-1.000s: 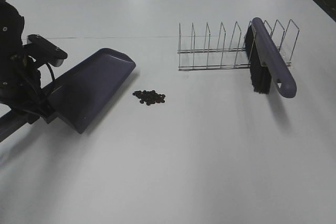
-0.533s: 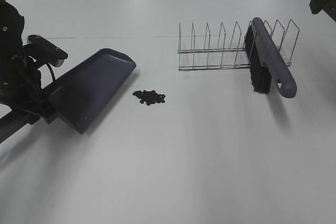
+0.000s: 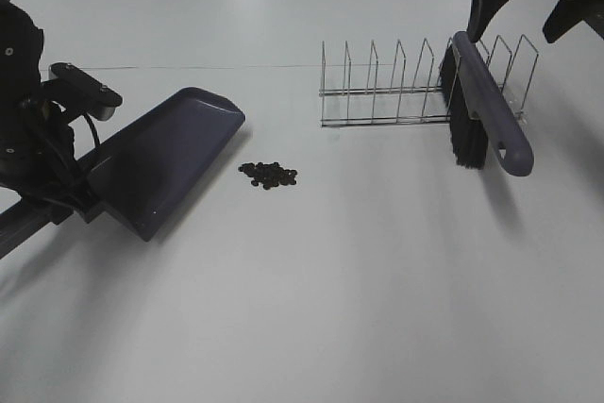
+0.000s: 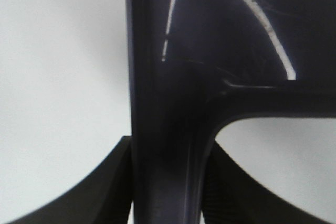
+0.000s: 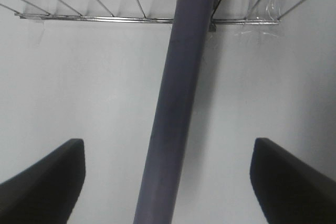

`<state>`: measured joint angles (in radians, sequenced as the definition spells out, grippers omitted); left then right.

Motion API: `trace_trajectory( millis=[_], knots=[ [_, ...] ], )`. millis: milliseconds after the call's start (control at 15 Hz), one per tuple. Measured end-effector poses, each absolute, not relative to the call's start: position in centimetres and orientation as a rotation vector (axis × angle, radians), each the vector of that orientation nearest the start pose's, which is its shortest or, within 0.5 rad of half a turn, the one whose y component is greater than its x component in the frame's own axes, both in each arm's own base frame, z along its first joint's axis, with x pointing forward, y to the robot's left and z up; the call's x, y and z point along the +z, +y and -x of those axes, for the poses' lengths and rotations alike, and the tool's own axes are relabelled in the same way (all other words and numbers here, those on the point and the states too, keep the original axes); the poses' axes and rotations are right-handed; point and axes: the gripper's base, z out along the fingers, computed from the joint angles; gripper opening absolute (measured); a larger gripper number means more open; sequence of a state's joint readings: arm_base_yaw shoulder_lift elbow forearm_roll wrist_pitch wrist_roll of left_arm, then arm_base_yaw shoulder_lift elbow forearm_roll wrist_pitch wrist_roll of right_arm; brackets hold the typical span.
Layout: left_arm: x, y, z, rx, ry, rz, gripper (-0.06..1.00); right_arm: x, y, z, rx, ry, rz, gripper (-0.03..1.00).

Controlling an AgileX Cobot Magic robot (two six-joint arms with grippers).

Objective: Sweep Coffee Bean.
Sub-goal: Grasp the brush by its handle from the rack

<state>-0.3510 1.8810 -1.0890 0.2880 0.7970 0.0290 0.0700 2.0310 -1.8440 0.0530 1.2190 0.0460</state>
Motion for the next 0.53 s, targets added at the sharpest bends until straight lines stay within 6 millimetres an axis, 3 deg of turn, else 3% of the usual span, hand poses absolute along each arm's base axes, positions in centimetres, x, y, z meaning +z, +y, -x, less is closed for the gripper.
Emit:
trace_trajectory(
  millis=[200, 267, 533],
  knots=[
    [14.6, -9.8, -32.2, 0.301, 2.901, -0.858, 0.33, 24.7, 3.6, -45.4, 0.091, 2.905, 0.035, 0.75],
    [14.6, -9.9, -32.2, 0.295, 2.904, -0.854, 0.33, 22.6, 3.7, -46.7, 0.088, 2.931, 0.048, 0.75],
    [14.5, -10.0, -32.1, 0.273, 2.914, -0.834, 0.33, 19.3, 3.7, -47.5, 0.066, 2.993, 0.062, 0.75]
  ],
)
